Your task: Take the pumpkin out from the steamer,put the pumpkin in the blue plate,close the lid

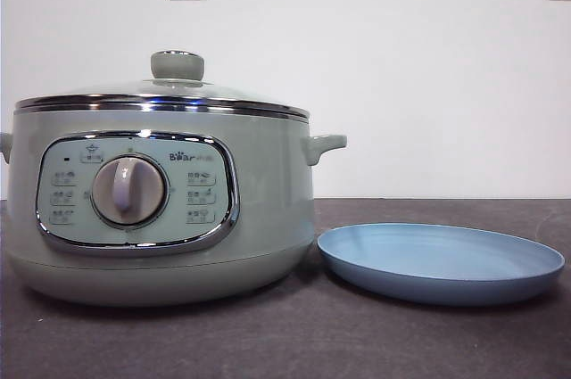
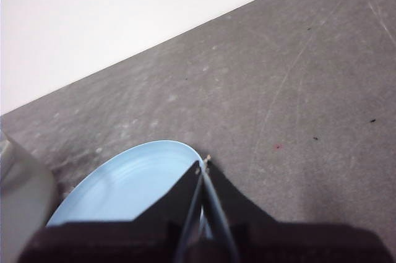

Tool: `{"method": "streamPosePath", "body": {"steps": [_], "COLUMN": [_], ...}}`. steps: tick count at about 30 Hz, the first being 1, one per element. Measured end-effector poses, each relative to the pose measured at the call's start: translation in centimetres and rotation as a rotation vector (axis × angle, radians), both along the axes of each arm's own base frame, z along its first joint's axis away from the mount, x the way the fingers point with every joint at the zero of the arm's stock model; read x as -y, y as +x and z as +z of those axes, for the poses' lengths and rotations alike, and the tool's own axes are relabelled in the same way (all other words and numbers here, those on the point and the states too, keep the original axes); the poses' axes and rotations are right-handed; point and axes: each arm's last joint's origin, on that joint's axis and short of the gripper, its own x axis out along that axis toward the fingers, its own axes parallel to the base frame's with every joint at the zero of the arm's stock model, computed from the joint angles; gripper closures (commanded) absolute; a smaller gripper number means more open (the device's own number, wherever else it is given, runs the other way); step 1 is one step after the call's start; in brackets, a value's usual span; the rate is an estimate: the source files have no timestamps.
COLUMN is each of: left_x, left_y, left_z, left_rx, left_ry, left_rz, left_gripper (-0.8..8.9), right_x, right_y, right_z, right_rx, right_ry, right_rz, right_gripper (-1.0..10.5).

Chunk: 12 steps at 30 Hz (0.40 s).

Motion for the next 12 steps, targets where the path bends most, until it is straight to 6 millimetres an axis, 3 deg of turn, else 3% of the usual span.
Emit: {"method": "streamPosePath", "body": {"steps": [7, 12], "left_x": [0.2, 0.2], "left_y": [-0.1, -0.3], "left_z": [0.7, 1.5], "left_rx": [0.026, 0.051], "left_ry": [-0.015, -0.012], "left_rz": [-0.057, -0.058], "left_gripper": [8.22, 8.22], "right_x": [0.0, 0.0], "right_y": [0.0, 0.0], "right_z": [0.1, 1.4], "right_rx": [-0.02, -0.023], "right_ry": [0.025, 0.057], "right_rz": [-0.005, -0.01], "right_gripper": [9.6, 9.6]}}
